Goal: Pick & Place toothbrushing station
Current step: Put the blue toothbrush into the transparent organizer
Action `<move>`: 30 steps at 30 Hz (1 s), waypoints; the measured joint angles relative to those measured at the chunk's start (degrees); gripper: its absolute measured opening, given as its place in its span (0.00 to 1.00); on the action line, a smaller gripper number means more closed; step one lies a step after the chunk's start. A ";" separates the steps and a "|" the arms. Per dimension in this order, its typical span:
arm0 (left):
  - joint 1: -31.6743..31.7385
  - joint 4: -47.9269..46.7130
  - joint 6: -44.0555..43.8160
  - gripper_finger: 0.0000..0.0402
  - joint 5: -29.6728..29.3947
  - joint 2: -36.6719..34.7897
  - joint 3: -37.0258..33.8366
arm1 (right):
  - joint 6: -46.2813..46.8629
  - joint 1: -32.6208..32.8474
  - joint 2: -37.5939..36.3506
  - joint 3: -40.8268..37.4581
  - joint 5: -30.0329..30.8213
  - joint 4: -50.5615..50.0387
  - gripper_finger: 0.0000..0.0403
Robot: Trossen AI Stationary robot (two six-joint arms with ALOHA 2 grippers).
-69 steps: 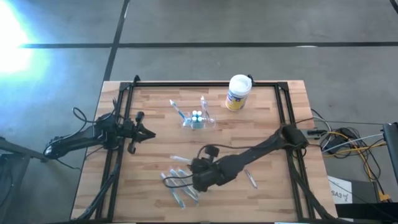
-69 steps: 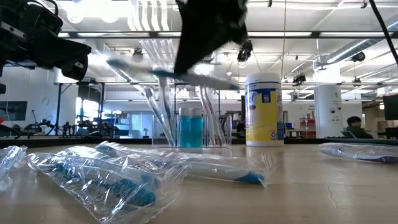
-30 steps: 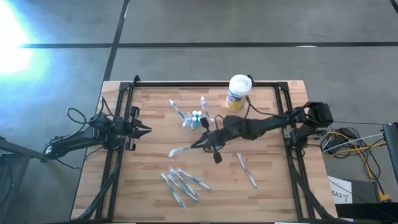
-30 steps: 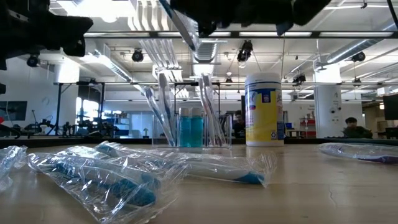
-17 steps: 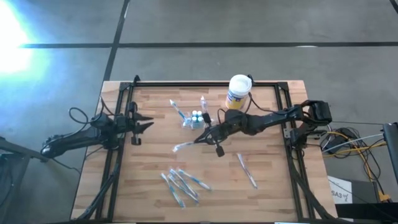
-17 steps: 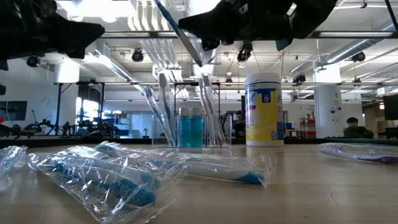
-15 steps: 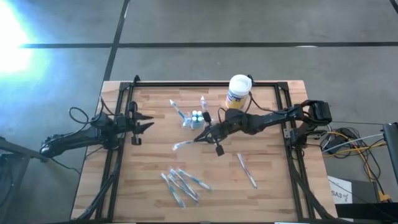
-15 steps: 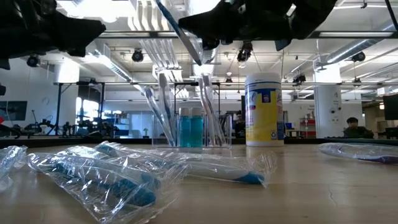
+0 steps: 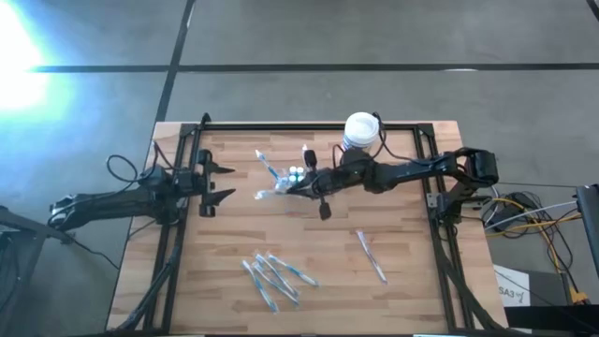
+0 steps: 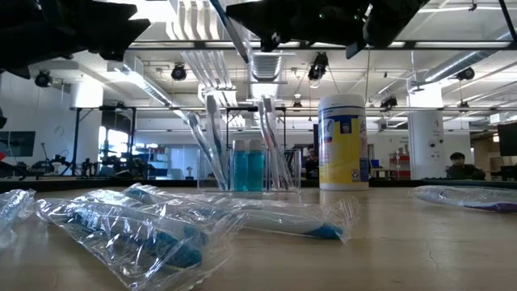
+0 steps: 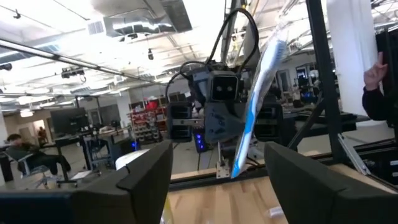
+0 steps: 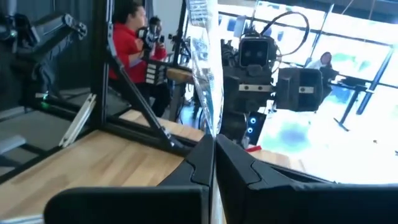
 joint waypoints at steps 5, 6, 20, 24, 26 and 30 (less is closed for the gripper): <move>0.00 -0.11 0.65 0.65 -0.02 6.37 4.92 | 0.77 -1.03 0.00 2.08 0.65 -0.20 0.02; 0.00 -0.07 0.79 0.65 -0.02 7.71 6.02 | 0.97 -1.18 0.00 2.55 0.88 -0.24 0.02; -0.23 1.06 -1.03 0.65 -0.01 22.69 18.48 | 0.02 -1.72 0.00 6.76 5.18 -4.51 0.02; -0.29 0.31 -1.07 0.65 0.05 25.93 20.96 | 0.00 -2.06 0.00 6.55 6.30 -4.47 0.02; -0.31 1.13 -1.03 0.65 0.17 27.32 22.40 | -0.03 -2.26 0.06 6.44 7.71 -4.66 0.02; -0.46 0.57 -1.03 0.65 0.24 29.62 24.28 | -0.43 -2.69 0.11 6.43 8.15 -4.72 0.02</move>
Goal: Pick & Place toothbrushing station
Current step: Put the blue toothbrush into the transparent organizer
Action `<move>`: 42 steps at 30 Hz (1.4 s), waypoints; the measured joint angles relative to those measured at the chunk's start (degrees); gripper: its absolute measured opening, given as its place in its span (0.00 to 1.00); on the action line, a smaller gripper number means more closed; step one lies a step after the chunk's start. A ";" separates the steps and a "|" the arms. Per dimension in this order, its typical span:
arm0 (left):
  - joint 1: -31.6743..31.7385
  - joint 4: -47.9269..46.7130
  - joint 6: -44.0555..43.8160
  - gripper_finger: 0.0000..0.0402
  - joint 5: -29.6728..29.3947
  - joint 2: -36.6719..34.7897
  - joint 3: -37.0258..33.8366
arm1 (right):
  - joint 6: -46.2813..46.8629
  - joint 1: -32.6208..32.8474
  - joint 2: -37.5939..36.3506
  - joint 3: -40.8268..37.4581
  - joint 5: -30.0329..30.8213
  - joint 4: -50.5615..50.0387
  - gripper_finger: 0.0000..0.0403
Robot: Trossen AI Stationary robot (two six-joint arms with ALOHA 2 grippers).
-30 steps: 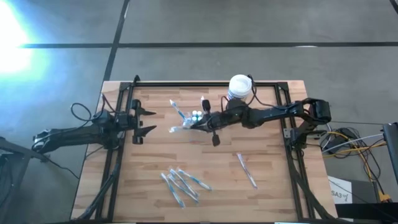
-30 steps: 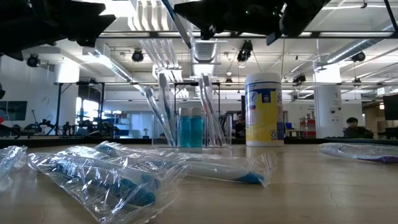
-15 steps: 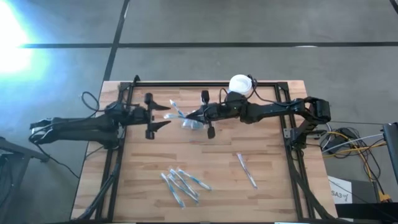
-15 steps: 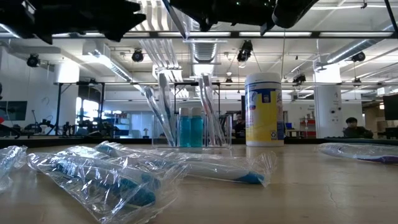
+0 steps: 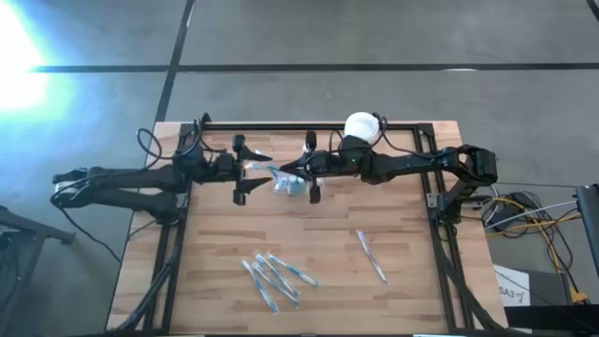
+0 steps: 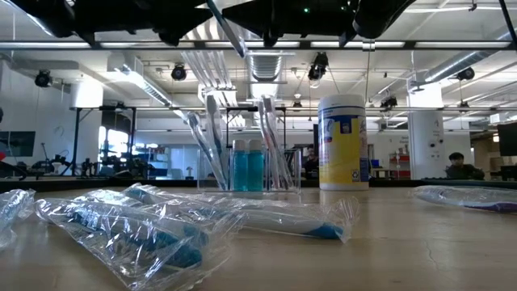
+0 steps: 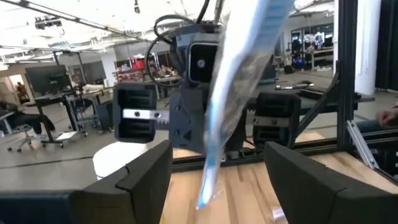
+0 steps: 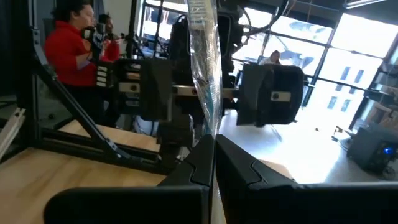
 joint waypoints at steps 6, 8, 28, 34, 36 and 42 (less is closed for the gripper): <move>0.00 3.33 -2.21 0.61 -0.24 2.11 1.32 | 0.00 0.04 0.00 -0.04 0.00 0.07 0.02; -0.04 5.05 -3.07 0.58 -0.26 2.62 1.27 | 0.00 0.04 -0.02 -0.04 0.00 0.04 0.02; -1.92 5.63 -0.01 0.06 -0.70 2.86 1.16 | -0.59 0.05 -0.04 -0.09 1.11 0.57 0.02; -1.92 4.02 -0.48 0.06 -0.36 2.21 1.12 | -0.40 0.23 -0.12 -0.09 -0.01 -0.07 0.06; -1.92 2.77 -0.36 0.06 -0.75 1.65 1.10 | 0.24 0.24 -0.56 -0.11 -0.89 -0.58 0.12; -1.92 -2.72 0.34 0.06 -3.38 -3.05 1.08 | 2.36 0.26 -4.80 -0.11 -0.20 -6.93 0.34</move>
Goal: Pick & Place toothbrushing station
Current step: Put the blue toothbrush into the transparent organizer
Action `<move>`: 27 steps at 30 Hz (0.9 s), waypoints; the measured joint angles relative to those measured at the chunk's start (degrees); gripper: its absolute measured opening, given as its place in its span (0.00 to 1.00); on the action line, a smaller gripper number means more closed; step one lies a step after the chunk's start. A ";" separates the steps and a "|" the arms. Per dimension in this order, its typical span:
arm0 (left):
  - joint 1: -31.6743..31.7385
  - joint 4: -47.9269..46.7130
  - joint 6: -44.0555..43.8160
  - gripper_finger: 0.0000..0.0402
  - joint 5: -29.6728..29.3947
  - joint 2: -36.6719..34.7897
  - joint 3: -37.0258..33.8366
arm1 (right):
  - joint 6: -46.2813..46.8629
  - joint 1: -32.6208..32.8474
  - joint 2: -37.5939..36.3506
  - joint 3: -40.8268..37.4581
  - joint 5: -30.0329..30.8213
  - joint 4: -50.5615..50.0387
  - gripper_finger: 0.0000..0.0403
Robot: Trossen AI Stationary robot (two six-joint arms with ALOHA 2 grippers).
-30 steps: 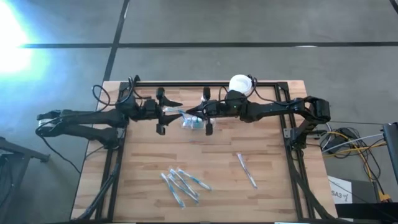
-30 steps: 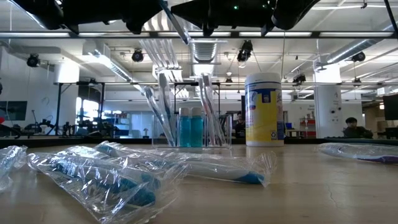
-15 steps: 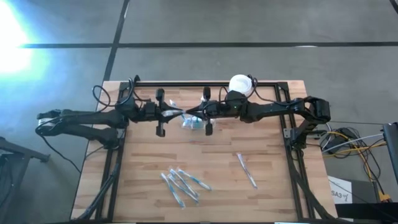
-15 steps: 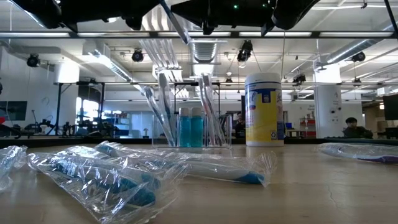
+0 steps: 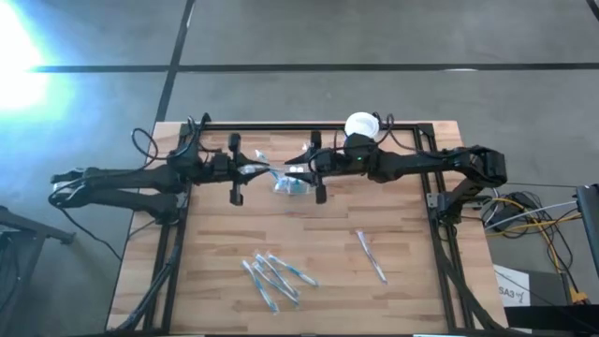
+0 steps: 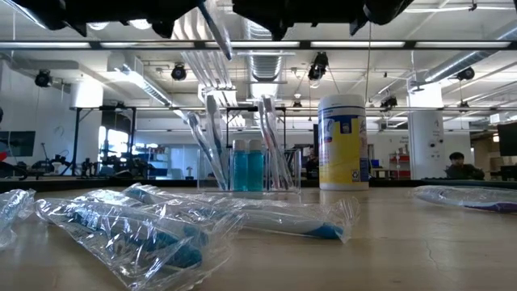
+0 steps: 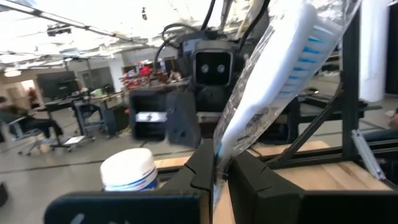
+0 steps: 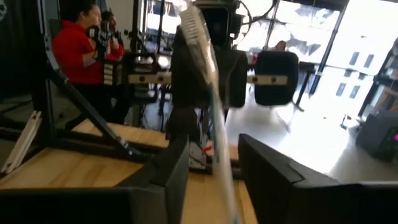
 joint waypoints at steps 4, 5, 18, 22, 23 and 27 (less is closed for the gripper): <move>0.00 -8.11 0.76 0.06 -1.36 -6.06 0.00 | -0.11 0.00 -5.08 -0.09 -0.01 -7.73 0.42; 0.00 -10.65 0.77 0.06 -1.41 -7.84 0.00 | -0.11 0.03 -6.49 -0.39 -0.10 -9.15 0.43; 0.15 -19.09 -2.30 0.06 -5.44 -30.43 -14.20 | -1.21 -0.37 -25.53 -25.02 -1.95 1.77 0.15; 0.15 -17.77 -3.11 0.06 -5.80 -34.57 -18.46 | -1.25 -0.33 -28.51 -33.45 -1.53 11.44 0.05; 0.15 -17.31 -3.34 0.06 -5.86 -35.41 -19.32 | -1.25 -0.35 -28.76 -35.28 -1.52 13.38 0.03; 0.17 -18.05 -4.94 0.06 -6.96 -38.24 -23.17 | -0.36 -0.33 -28.46 -40.37 0.02 18.59 0.02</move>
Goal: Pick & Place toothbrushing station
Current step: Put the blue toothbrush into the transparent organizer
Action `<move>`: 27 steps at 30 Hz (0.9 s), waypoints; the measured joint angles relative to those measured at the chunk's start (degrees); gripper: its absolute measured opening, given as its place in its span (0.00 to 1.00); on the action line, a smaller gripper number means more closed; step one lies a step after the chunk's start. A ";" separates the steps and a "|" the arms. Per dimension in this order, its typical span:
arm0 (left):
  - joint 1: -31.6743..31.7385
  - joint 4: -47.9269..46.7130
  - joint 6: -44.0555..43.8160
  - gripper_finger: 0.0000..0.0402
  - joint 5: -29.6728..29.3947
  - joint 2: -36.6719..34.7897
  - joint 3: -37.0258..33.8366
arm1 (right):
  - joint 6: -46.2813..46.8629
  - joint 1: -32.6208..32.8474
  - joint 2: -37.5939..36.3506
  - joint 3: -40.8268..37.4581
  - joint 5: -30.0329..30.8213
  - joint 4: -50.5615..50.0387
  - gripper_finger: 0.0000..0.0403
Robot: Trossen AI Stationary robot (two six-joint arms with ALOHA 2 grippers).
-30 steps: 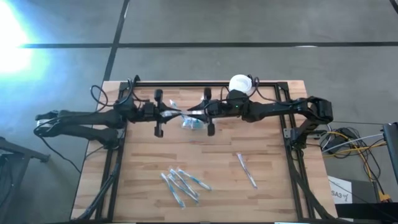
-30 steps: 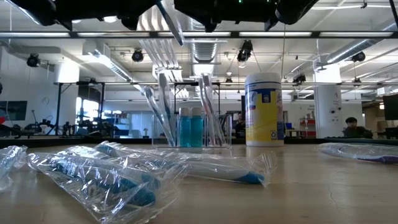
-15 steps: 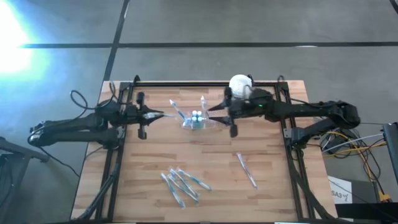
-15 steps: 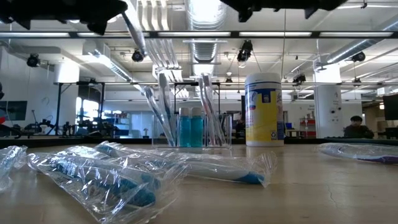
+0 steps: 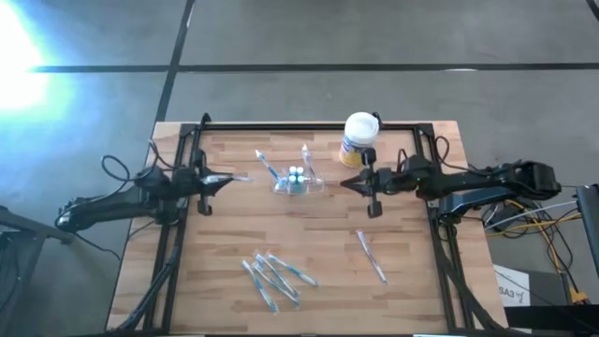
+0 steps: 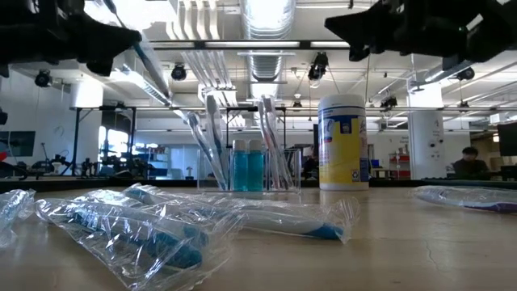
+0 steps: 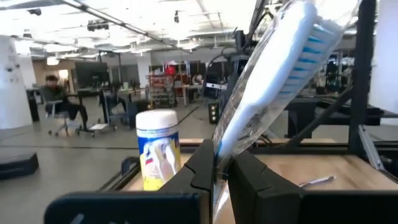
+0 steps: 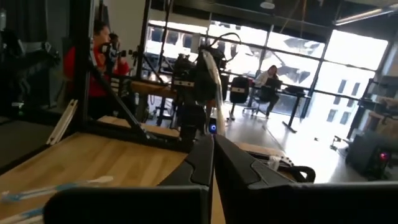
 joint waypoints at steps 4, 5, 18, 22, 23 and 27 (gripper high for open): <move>0.00 0.40 -1.32 0.06 -1.17 -2.16 -2.43 | 0.40 -0.06 1.13 -3.25 1.59 2.56 0.02; 0.00 0.66 -1.70 0.06 -1.46 -2.47 -2.91 | 0.37 -0.06 1.32 -3.99 1.65 2.53 0.02; 0.04 -1.48 -2.93 0.06 -4.90 -5.17 -7.89 | 6.69 -5.68 -2.86 -11.33 1.71 8.72 0.02; 0.04 -1.54 -2.28 0.06 -4.89 -5.20 -7.91 | 6.94 -5.78 -6.70 -13.43 1.47 8.61 0.02; 0.04 -1.58 -2.10 0.06 -4.89 -5.20 -7.91 | 7.08 -5.81 -7.91 -13.89 1.50 8.69 0.02; 0.04 -1.83 -2.04 0.06 -4.89 -5.20 -7.93 | 7.29 -5.83 -12.62 -16.07 1.57 8.74 0.02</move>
